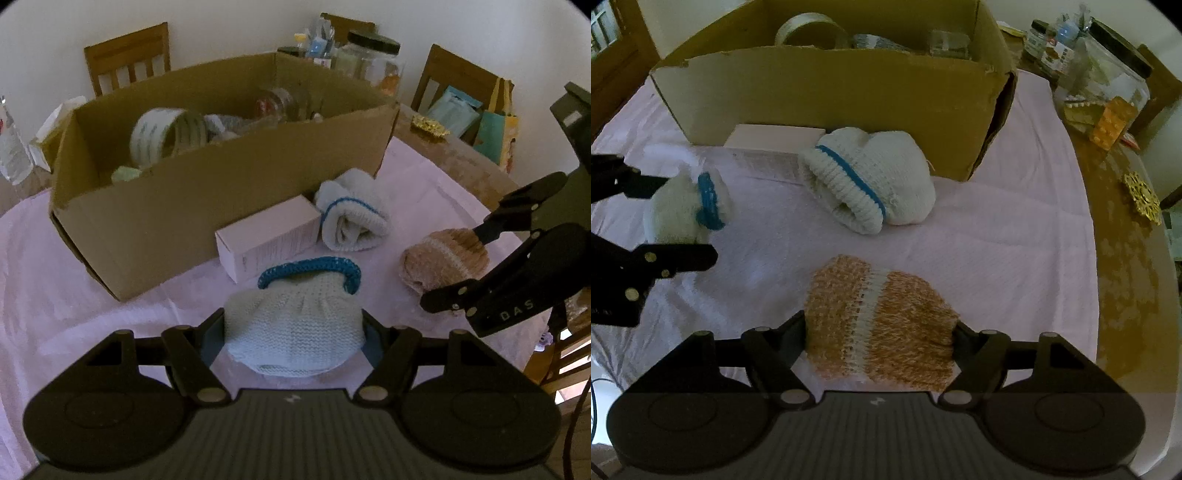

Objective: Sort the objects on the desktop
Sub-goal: 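Close the left tool on the white knitted hat while the right grasps the pink bootie, then carry the white hat and pink bootie into the cardboard box and open both tools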

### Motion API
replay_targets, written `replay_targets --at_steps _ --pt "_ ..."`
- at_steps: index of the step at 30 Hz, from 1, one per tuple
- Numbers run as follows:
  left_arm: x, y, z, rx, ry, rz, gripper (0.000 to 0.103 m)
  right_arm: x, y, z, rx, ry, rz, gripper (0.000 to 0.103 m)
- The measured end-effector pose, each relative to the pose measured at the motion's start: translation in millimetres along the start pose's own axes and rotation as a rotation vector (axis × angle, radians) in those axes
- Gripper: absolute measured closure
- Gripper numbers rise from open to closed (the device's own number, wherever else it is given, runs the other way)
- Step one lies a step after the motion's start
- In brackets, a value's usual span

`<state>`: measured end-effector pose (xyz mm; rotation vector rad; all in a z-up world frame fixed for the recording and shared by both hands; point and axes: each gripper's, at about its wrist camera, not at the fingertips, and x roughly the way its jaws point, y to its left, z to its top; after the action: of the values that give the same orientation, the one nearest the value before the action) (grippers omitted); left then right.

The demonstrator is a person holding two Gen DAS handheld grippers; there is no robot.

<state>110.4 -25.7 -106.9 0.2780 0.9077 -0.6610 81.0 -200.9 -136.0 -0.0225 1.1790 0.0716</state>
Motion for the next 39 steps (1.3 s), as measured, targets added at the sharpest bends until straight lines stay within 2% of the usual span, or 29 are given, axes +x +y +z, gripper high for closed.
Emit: replay_targets --at_steps 5,14,23,39 --pt "-14 0 8 0.004 -0.019 0.006 0.031 -10 -4 2 -0.023 -0.003 0.009 0.03" --pt "-35 0 22 -0.02 -0.054 0.003 0.031 -40 -13 14 -0.058 -0.038 0.043 0.03" --pt "-55 4 48 -0.048 -0.085 0.007 0.031 -70 -8 43 -0.182 -0.107 0.047 0.03" --pt "-65 24 108 -0.089 -0.134 0.123 0.031 -92 -19 104 -0.303 -0.231 0.1 0.03"
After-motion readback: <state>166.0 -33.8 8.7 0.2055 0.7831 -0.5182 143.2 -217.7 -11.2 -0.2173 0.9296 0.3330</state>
